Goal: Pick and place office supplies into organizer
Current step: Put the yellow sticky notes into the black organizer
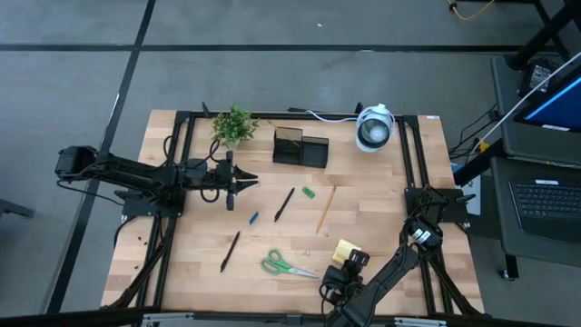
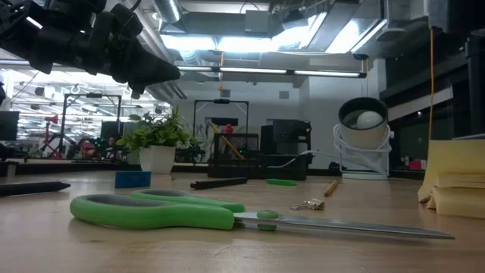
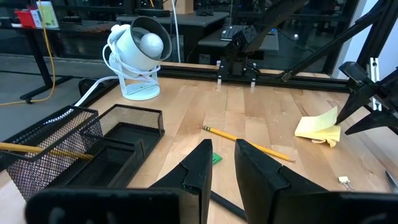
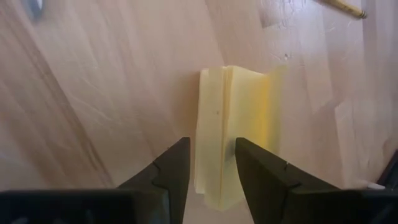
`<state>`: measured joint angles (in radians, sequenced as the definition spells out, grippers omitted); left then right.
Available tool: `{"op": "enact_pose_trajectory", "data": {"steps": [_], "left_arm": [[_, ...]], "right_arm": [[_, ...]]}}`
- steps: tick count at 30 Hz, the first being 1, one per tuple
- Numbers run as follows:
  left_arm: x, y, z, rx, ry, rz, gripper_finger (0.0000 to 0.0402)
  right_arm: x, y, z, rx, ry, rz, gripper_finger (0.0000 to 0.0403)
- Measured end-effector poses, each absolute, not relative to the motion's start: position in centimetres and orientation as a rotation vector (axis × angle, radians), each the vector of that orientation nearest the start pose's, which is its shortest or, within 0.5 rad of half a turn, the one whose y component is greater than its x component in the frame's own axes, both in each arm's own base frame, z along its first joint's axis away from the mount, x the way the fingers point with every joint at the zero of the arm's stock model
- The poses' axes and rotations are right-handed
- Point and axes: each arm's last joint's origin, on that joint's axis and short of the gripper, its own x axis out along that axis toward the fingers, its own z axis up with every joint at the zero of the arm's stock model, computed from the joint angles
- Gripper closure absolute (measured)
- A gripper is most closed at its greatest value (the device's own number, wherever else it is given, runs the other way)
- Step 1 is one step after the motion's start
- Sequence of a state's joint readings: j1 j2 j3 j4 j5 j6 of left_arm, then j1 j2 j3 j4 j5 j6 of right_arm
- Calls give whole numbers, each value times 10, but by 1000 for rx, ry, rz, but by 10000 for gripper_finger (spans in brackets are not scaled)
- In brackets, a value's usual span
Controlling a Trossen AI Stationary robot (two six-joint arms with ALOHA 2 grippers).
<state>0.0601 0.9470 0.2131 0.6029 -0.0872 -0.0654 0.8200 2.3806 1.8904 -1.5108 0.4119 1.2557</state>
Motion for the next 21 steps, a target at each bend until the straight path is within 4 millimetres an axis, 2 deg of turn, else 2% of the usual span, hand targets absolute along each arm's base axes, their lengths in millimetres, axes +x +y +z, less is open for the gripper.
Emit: {"op": "enact_pose_trajectory", "data": {"steps": [7, 21], "left_arm": [[183, 14, 186, -63, 126, 152, 339], [183, 13, 186, -63, 126, 152, 339]], "right_arm": [[291, 294, 139, -187, 1345, -749, 270], [291, 295, 139, -189, 1382, -729, 270]]}}
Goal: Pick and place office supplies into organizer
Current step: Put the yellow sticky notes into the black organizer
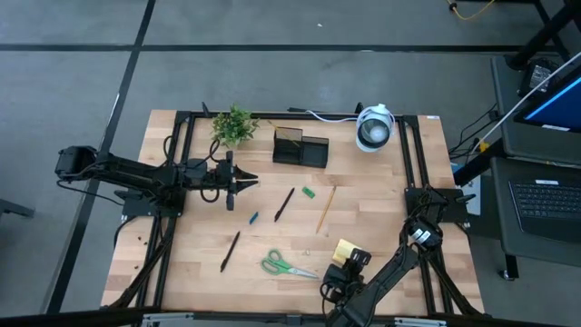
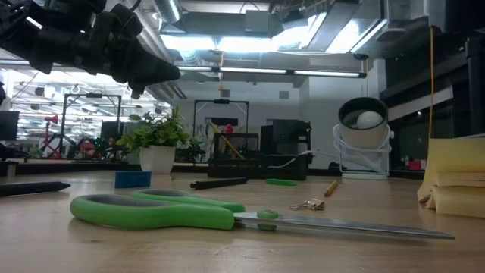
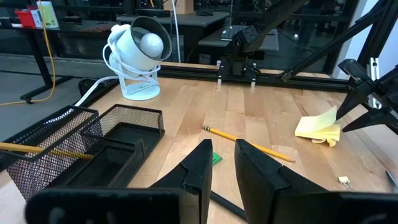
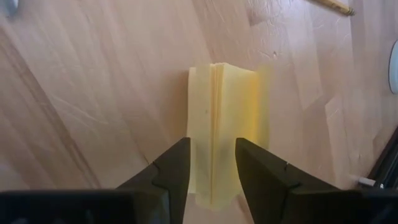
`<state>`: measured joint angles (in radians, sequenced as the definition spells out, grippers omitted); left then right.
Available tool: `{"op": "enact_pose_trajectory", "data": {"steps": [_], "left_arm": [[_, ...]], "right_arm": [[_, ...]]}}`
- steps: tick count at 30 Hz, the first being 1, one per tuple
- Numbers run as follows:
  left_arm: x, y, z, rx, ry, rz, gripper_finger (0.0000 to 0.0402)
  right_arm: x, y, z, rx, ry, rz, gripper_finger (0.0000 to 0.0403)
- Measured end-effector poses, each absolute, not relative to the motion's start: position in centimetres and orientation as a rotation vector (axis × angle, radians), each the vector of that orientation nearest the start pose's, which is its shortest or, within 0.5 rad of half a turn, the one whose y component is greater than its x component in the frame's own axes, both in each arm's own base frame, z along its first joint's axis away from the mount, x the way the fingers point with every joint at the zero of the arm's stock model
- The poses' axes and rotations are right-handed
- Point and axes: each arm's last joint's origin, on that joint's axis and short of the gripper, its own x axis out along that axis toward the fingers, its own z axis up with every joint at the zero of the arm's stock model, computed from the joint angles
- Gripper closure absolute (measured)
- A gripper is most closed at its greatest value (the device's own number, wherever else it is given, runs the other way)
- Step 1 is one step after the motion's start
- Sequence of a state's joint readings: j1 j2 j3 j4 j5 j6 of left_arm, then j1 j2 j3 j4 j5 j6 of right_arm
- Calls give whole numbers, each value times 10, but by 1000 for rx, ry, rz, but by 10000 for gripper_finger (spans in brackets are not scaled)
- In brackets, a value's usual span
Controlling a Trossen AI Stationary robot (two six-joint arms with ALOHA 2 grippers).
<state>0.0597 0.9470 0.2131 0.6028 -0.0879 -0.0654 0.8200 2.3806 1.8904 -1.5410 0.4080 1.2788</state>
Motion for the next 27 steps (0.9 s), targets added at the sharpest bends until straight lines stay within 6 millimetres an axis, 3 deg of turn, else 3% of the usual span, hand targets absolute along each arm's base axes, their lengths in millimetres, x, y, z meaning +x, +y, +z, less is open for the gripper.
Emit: {"op": "enact_pose_trajectory", "data": {"steps": [8, 19, 27], "left_arm": [[183, 13, 186, -64, 126, 152, 339], [183, 14, 186, -65, 126, 152, 339], [183, 14, 186, -64, 127, 152, 339]], "right_arm": [[297, 287, 138, -192, 1455, -712, 274], [305, 277, 139, -172, 1466, -741, 386], [300, 281, 140, -158, 1439, -777, 391]]}}
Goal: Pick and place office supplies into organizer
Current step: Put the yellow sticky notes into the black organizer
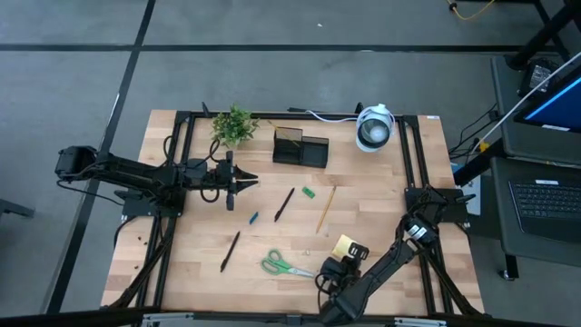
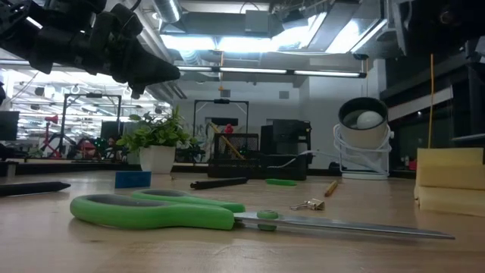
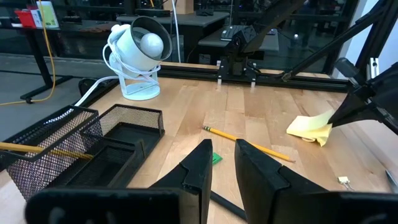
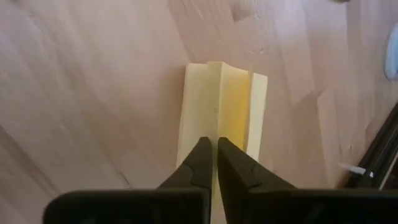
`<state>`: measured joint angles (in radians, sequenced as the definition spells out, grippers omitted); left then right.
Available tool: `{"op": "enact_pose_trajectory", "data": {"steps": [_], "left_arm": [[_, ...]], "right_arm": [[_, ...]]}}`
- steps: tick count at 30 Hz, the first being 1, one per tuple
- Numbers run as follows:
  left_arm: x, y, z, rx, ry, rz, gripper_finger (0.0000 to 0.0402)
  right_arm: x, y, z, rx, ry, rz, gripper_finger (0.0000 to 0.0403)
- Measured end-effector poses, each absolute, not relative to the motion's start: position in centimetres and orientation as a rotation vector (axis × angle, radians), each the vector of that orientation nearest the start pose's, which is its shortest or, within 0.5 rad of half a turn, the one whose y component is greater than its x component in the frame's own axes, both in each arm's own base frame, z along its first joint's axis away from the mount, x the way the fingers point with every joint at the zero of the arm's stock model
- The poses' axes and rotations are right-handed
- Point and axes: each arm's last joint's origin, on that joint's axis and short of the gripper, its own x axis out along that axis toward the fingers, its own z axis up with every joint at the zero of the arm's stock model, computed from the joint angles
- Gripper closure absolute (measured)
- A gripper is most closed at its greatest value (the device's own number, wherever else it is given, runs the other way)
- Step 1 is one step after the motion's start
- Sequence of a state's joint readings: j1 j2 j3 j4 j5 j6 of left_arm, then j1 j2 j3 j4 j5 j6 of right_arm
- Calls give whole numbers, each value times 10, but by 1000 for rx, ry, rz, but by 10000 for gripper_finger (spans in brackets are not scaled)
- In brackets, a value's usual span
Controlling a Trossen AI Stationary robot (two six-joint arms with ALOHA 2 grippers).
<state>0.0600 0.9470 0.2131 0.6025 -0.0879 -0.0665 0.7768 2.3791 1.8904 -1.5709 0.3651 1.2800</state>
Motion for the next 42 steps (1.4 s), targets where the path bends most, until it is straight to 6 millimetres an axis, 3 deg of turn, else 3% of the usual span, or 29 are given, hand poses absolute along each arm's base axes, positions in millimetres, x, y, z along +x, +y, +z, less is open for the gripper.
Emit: {"op": "enact_pose_trajectory", "data": {"steps": [10, 17, 33, 42], "left_arm": [[183, 13, 186, -66, 126, 152, 339], [183, 13, 186, -67, 126, 152, 339], [184, 3, 186, -89, 121, 94, 339], [184, -8, 193, -2, 52, 33, 339]], "right_arm": [[280, 297, 173, -107, 1210, -765, 391], [272, 303, 183, -155, 1098, -727, 391], [272, 303, 199, -257, 851, -695, 391], [275, 286, 236, -362, 747, -647, 391]]}}
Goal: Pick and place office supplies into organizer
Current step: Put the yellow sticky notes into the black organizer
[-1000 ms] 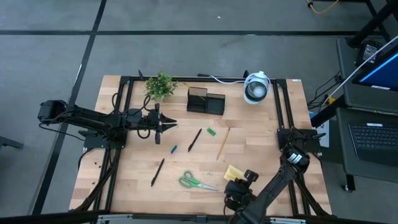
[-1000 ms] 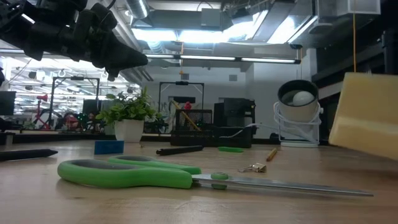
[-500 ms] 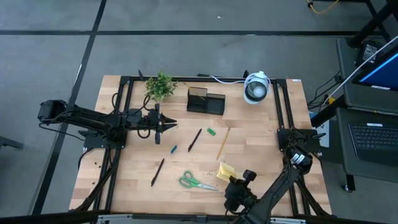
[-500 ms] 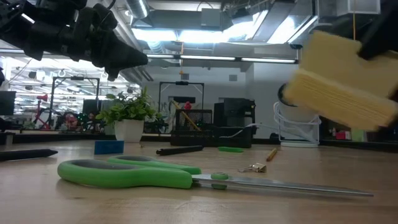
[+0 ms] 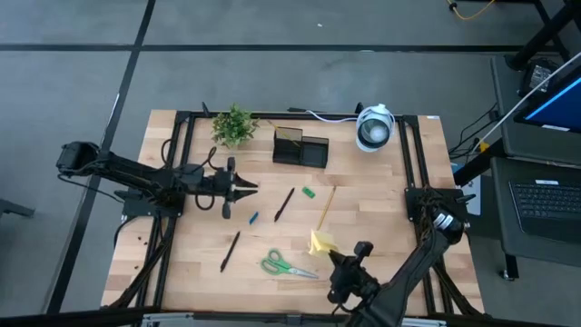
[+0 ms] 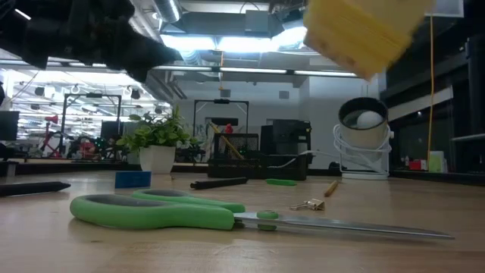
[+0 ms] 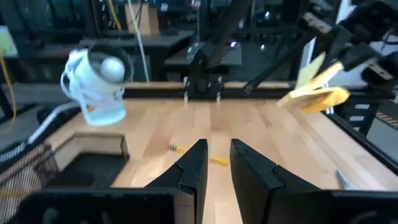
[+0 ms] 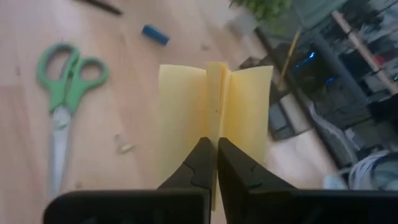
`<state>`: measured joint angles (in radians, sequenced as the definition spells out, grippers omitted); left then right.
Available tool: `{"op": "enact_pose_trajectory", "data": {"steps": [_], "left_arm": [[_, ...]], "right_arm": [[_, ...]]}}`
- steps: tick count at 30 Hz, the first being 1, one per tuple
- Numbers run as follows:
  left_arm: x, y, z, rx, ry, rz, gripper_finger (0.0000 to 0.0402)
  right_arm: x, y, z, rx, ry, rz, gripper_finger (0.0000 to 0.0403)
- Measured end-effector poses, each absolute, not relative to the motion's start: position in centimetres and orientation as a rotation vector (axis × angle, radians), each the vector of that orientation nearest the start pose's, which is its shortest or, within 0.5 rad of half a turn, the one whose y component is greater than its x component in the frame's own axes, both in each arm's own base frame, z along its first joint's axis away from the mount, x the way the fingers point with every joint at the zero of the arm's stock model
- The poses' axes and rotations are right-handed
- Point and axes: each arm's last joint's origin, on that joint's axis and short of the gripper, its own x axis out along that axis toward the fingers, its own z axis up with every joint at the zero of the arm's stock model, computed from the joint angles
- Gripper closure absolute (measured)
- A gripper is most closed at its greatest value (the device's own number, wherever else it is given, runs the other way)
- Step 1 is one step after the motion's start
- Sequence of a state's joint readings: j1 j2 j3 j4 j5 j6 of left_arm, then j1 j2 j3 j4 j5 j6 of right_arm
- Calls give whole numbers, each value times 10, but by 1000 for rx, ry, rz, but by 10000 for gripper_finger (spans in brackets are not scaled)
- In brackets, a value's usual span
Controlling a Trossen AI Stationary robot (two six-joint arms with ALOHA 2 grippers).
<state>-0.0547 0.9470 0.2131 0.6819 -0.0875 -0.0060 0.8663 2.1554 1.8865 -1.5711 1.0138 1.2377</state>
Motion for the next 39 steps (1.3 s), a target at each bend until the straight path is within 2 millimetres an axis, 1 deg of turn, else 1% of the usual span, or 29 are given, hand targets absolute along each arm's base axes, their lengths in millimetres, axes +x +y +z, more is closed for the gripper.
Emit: {"op": "enact_pose_trajectory", "data": {"steps": [3, 7, 10, 15, 19, 22, 34, 39], "left_arm": [[184, -10, 194, 32, 41, 21, 339], [184, -10, 194, 51, 45, 21, 339], [184, -10, 194, 52, 49, 21, 339], [184, -8, 193, 85, 51, 27, 339], [184, -6, 193, 113, 52, 47, 339], [184, -2, 193, 121, 53, 66, 339], [184, 2, 193, 104, 63, 90, 339], [184, 2, 193, 103, 62, 91, 339]], "right_arm": [[276, 270, 243, -384, 733, -670, 391], [269, 244, 236, -427, 764, -719, 391], [262, 224, 232, -440, 751, -765, 391], [250, 193, 233, -445, 737, -809, 392], [250, 170, 237, -475, 772, -836, 392], [257, 153, 238, -536, 817, -844, 392], [304, 89, 236, -684, 1009, -846, 392], [330, 66, 235, -690, 1054, -758, 392]]}}
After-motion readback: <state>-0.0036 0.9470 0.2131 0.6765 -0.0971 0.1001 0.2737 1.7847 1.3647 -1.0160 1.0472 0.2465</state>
